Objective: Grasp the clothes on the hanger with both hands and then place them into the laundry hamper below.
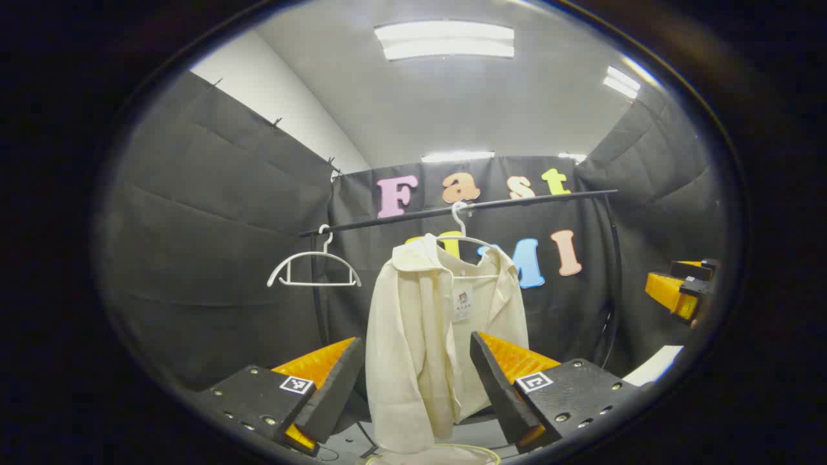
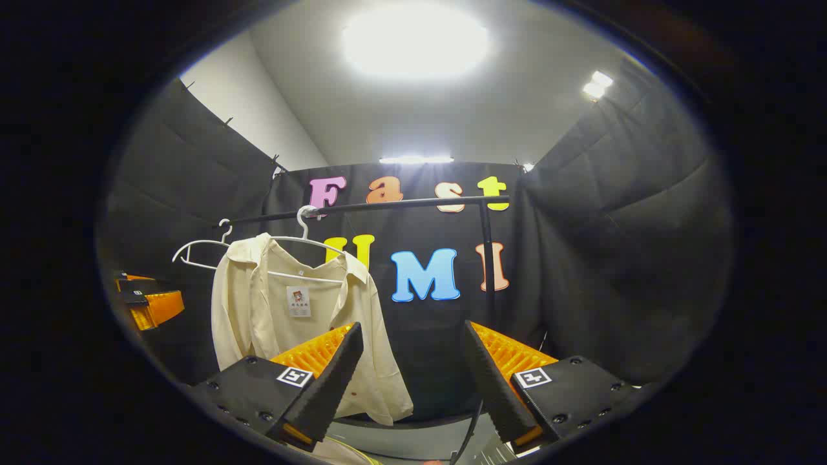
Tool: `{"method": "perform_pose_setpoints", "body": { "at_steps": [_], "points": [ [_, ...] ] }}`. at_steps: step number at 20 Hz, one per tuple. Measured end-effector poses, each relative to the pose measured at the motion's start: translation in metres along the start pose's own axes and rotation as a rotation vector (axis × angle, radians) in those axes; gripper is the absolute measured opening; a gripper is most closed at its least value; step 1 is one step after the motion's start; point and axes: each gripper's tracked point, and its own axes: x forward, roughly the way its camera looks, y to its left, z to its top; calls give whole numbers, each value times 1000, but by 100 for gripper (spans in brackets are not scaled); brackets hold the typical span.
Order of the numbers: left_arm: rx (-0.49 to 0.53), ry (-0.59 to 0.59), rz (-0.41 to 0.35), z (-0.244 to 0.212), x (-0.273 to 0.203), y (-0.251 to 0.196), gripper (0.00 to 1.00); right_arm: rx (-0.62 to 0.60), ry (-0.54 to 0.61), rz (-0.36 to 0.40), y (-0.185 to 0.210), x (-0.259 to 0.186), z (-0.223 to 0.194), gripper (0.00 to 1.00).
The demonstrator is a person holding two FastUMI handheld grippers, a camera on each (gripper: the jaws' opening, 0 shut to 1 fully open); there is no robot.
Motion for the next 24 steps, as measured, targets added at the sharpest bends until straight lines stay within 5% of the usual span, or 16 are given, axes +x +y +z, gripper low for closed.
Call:
{"method": "perform_pose_setpoints", "body": {
  "at_steps": [24],
  "points": [
    [67, -9, 29, 11, 32, -7, 97, 38, -5, 56, 14, 37, 2, 97]
  ]
}}
